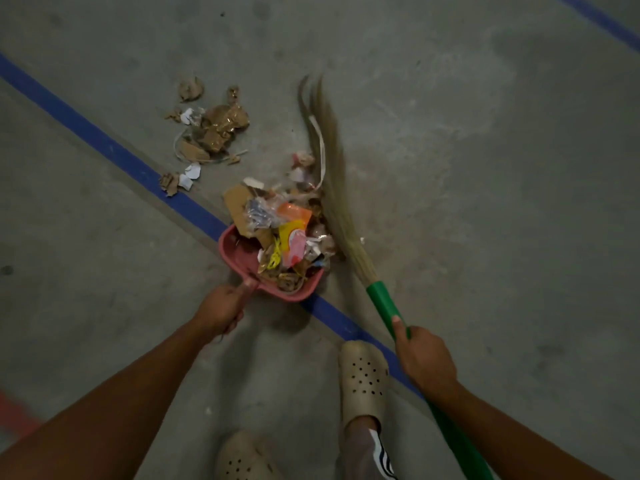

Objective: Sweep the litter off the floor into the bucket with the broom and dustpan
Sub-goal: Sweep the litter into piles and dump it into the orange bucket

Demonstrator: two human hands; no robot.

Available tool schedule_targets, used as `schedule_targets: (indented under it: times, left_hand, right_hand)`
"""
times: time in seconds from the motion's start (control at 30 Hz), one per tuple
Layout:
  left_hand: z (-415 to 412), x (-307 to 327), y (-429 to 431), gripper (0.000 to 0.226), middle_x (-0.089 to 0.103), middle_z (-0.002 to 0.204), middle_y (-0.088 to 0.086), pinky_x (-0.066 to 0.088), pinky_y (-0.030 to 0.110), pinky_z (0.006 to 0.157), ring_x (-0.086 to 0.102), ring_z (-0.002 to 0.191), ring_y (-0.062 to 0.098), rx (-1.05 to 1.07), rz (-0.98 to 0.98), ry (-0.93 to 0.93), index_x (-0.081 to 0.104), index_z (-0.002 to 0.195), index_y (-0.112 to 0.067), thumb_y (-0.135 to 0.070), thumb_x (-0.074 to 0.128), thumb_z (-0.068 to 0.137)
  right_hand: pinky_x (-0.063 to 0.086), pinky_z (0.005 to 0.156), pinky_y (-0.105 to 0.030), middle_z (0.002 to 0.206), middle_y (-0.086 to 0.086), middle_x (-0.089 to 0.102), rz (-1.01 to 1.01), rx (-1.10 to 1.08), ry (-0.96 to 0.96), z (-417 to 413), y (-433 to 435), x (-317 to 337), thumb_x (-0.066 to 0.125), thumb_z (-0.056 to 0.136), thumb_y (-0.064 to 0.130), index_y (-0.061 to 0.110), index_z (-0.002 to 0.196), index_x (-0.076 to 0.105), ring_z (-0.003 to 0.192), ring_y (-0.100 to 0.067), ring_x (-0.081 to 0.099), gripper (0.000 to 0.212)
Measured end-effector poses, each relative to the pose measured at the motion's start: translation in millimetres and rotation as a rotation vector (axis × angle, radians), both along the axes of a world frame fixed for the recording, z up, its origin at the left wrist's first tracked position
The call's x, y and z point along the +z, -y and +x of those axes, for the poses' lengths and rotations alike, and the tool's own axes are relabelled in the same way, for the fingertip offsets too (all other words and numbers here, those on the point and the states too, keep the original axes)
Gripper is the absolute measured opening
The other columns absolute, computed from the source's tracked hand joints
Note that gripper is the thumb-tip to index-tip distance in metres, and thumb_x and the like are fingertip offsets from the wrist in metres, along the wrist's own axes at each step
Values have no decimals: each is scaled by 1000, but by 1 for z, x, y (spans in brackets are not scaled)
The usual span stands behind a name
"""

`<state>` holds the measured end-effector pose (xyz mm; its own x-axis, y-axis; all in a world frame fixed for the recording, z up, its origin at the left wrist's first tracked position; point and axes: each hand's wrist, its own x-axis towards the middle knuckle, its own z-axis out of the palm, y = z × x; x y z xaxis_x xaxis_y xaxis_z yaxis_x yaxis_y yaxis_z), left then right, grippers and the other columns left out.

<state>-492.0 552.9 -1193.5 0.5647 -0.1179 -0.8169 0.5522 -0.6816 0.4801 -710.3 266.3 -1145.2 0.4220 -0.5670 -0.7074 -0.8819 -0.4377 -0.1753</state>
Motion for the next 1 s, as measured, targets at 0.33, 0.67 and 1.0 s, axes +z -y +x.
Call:
schedule_targets:
  times: [0.33, 0.67, 1.0]
  left_hand:
    - [26, 7, 10, 64, 51, 52, 13, 30, 22, 38, 40, 35, 19, -33, 45, -21, 57, 66, -6, -61, 51, 97]
    - [39, 25, 22, 60, 47, 46, 7, 28, 18, 36, 36, 30, 13, -18, 97, -79, 52, 69, -4, -54, 46, 102]
    - [16, 104, 44, 56, 46, 48, 9, 27, 17, 34, 36, 29, 15, 68, 2, -52, 54, 73, -3, -52, 49, 101]
  right_hand:
    - [57, 63, -37, 66, -10, 65, -105, -80, 56, 21, 44, 21, 19, 98, 68, 14, 73, 60, 61, -27, 64, 73]
    - [52, 50, -29, 67, -10, 65, 45, -69, -12, 118, 29, 19, 27, 102, 63, 5, 82, 64, 51, -21, 61, 72]
    - [43, 51, -27, 68, -5, 61, 137, 164, -74, 72, -28, 101, 25, 104, 61, 13, 73, 57, 56, -15, 58, 66]
